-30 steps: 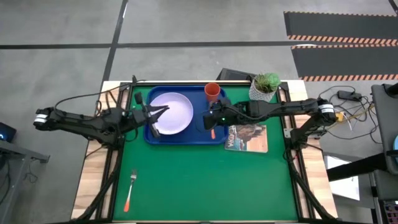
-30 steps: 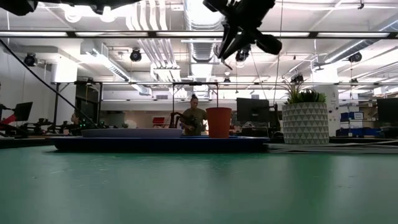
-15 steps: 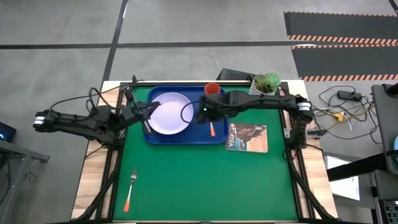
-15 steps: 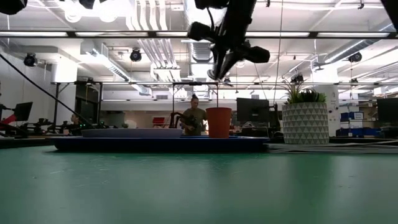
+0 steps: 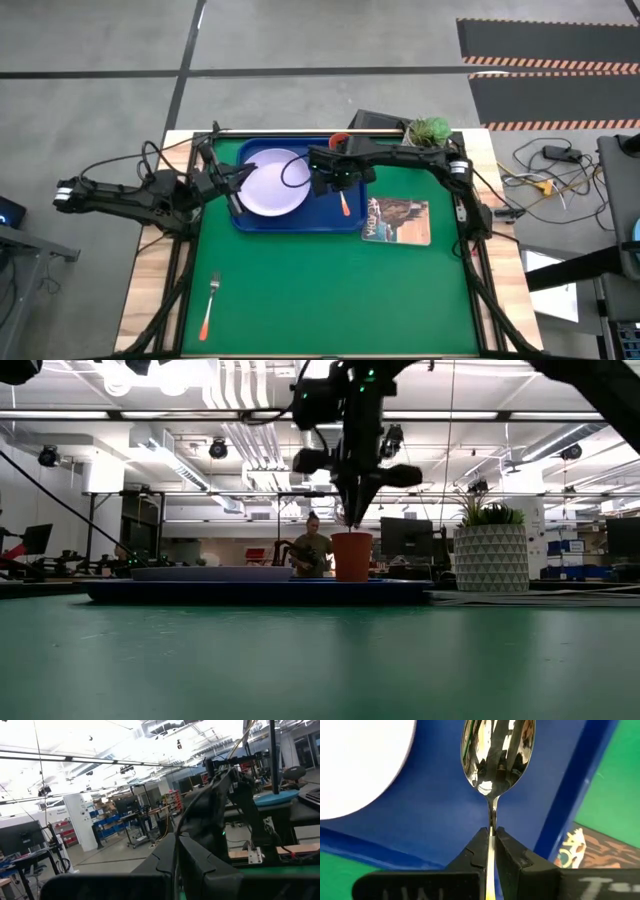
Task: Pick and place plate/cup/fork/spoon on tray
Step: Put the orange spoon on the blue serving tray to the right of the white plate
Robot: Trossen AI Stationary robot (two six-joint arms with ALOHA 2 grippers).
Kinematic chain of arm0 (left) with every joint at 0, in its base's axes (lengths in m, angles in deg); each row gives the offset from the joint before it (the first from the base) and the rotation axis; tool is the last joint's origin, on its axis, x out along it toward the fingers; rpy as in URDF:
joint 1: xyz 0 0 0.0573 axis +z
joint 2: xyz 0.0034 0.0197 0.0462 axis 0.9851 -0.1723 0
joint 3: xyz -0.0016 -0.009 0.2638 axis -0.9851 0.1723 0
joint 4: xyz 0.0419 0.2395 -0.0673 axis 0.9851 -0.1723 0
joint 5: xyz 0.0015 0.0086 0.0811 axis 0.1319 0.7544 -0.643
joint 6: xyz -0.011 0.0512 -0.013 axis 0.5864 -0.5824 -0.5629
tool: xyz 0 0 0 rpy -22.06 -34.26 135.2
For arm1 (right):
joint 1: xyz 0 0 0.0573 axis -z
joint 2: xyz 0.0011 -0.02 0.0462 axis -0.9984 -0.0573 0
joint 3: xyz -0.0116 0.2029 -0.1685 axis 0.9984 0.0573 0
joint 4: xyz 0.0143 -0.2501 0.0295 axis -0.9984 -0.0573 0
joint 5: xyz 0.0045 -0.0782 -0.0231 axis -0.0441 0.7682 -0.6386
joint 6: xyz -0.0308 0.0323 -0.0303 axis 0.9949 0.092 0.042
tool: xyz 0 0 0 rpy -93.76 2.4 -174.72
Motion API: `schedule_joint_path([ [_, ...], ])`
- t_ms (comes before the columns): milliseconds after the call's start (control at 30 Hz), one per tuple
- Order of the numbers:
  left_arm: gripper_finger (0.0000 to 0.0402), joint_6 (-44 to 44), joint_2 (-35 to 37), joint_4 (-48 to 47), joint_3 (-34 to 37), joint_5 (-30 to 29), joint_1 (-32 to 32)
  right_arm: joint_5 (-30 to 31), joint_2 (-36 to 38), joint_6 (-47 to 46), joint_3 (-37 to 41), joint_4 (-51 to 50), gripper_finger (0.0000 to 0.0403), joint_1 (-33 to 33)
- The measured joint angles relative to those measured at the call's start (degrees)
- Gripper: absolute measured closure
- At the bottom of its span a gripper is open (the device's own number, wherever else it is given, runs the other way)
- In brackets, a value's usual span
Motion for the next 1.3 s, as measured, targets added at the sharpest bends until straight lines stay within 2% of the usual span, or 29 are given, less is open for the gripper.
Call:
schedule_joint_path([
  [233, 0.0401, 0.0, -0.2, 0.1, 0.0, 0.0, 0.0, -4.1, -4.6, 1.3, -0.6, -1.0, 0.0391, 0.8],
  [767, 0.0401, 2.6, -0.1, 0.1, 0.0, 0.0, 0.0, -3.6, -5.1, 0.5, 3.2, -0.4, 0.0391, 3.8],
  [1300, 0.0401, 2.6, 0.0, -0.4, 0.0, 0.0, 0.0, -3.5, -5.1, -1.0, 9.7, 6.5, 0.0391, 5.0],
])
